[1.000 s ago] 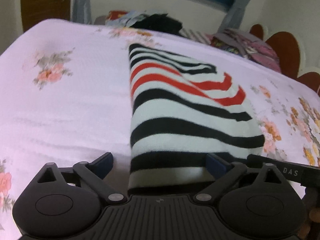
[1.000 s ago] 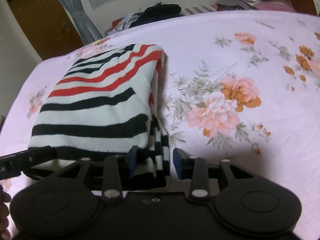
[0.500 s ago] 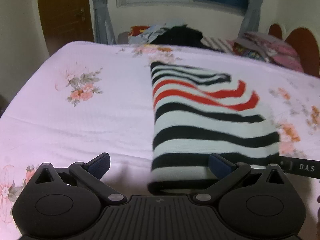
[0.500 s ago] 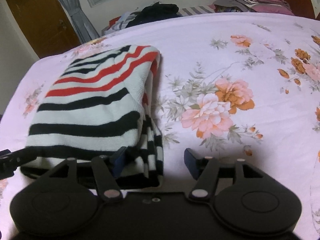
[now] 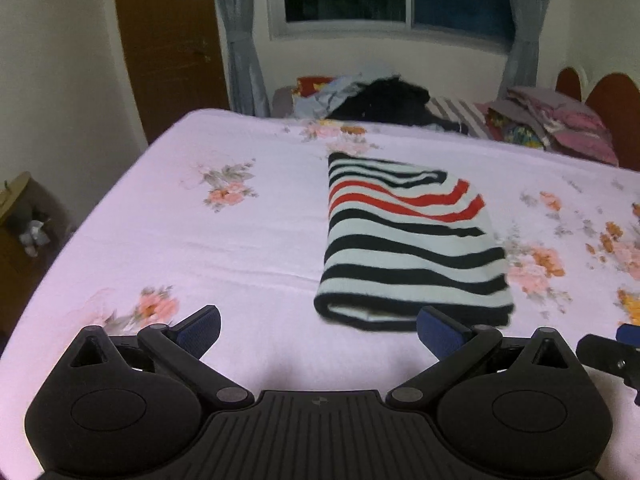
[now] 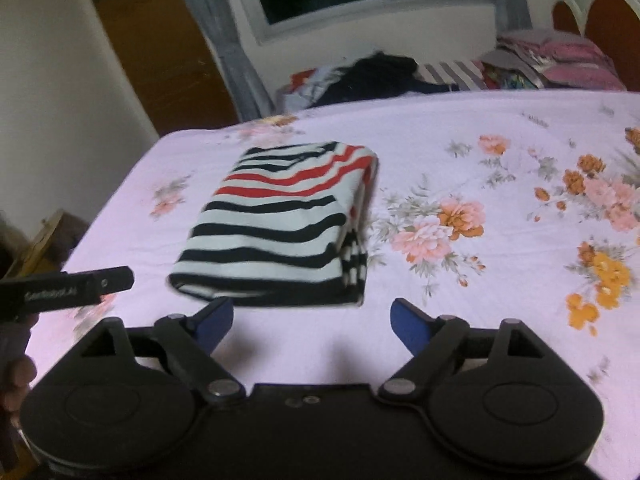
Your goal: Fold small clothes
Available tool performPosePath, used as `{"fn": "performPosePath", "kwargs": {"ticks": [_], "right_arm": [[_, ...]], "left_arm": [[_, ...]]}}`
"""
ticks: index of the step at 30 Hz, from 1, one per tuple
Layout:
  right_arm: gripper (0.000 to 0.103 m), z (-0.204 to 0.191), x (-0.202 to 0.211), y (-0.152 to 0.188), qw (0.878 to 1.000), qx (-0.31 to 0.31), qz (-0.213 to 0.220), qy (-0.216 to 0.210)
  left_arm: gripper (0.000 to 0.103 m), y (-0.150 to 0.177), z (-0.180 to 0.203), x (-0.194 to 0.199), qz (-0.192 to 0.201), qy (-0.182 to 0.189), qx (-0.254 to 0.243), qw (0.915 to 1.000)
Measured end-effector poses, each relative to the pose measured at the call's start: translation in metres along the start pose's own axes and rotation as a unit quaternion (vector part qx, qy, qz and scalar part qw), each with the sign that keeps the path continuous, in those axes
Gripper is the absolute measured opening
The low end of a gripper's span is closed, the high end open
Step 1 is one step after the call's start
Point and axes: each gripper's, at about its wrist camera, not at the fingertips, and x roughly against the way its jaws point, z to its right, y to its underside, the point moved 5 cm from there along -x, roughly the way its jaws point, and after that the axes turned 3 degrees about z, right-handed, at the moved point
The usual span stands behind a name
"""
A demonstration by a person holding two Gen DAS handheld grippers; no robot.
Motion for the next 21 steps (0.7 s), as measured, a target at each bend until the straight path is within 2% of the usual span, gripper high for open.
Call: {"fn": "performPosePath", "kwargs": {"ticks": [4,10,14,21], "right_arm": [[0.092,-0.007,0.046,0.011,0.999,0.026,0.022,-0.01],[0.094,-0.015,0.117,0.026,0.994,0.056,0.091,0.027],[0.1,-0.021,0.158,0.033,0.99,0.059,0.125,0.031],[0.102,-0.033,0.198,0.046,0.986,0.061,0.155,0.023]], "left_arm": [[0.103,0.014,-0.001,0.049,0.013,0.0,0.003,0.9999],[0.103,0.04,-0.002,0.118,0.03,0.0,0.022,0.9993],[0.103,0.057,-0.003,0.156,0.043,-0.009,0.019,0.9988],[0.103,0.078,-0.01,0.195,0.052,-0.006,0.033,0.9981]]}}
